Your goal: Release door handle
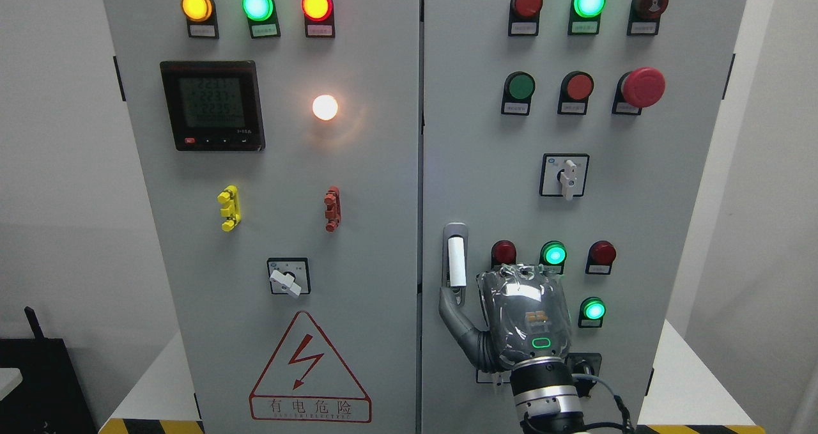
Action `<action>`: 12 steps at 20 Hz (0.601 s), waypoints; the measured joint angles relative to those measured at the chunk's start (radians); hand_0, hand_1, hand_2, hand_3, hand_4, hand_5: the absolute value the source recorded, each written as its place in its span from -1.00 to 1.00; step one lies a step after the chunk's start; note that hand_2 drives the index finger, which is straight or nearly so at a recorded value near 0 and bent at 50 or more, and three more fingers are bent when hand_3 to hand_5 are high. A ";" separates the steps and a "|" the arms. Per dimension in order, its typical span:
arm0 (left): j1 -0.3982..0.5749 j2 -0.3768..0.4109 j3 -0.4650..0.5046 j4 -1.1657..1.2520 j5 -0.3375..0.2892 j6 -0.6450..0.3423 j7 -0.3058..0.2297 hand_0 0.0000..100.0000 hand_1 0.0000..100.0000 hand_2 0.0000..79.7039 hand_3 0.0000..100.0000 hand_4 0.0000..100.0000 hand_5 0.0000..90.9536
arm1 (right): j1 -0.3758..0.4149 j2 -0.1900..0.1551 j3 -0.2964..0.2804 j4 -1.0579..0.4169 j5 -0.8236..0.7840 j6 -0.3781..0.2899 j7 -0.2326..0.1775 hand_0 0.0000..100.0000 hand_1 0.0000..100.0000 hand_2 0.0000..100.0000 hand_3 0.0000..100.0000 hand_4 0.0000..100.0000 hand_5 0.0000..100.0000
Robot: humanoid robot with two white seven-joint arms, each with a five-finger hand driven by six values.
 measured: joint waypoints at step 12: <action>0.000 0.000 0.000 0.000 0.000 0.000 0.000 -0.76 -0.22 -1.00 -1.00 -1.00 -1.00 | -0.001 0.001 0.000 0.006 0.000 0.003 0.000 -0.03 -1.00 1.00 1.00 1.00 0.90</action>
